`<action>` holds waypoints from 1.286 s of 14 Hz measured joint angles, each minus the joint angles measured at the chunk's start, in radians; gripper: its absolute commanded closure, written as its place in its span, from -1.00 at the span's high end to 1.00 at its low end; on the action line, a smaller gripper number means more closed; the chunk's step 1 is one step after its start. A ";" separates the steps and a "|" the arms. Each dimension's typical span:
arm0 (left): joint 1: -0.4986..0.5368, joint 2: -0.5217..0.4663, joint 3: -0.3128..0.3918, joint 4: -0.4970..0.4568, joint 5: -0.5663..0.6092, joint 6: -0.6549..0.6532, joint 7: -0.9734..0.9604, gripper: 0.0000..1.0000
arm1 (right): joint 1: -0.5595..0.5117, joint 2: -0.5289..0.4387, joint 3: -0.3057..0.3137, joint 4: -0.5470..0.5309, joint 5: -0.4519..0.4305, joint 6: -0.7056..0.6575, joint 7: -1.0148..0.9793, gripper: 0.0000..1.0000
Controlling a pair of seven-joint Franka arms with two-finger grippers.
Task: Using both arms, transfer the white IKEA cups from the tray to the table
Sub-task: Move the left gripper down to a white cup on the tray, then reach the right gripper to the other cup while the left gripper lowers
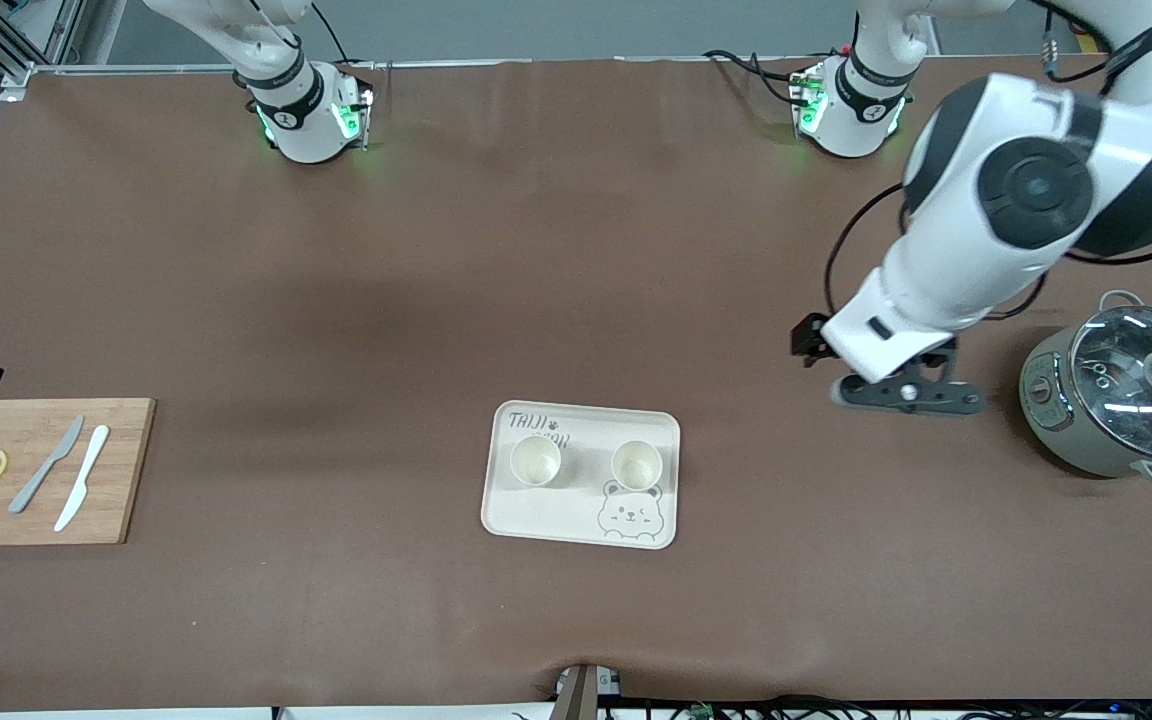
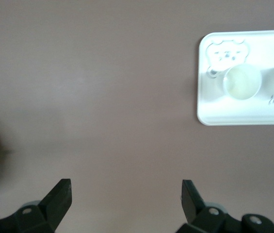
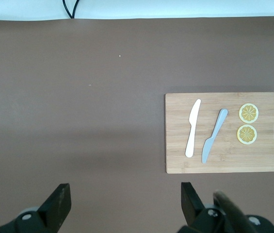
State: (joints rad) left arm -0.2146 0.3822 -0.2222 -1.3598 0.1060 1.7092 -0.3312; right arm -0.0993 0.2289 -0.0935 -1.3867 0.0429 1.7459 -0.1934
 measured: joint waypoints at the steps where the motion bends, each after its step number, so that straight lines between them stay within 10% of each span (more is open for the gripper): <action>1: -0.020 0.018 0.000 0.000 0.000 0.023 -0.033 1.00 | 0.000 0.000 0.001 0.000 0.000 0.000 0.000 1.00; 12: -0.113 0.258 0.002 0.001 0.000 0.431 -0.110 1.00 | 0.022 0.019 0.016 -0.011 0.078 0.011 0.002 1.00; 18: -0.127 0.331 0.002 0.003 0.000 0.495 -0.110 1.00 | 0.259 0.112 0.026 -0.015 0.146 0.133 0.313 1.00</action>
State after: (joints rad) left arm -0.3418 0.7135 -0.2202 -1.3566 0.1060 2.2038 -0.4410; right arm 0.1595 0.3405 -0.0678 -1.4015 0.1893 1.8792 0.1194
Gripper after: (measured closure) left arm 0.000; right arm 0.000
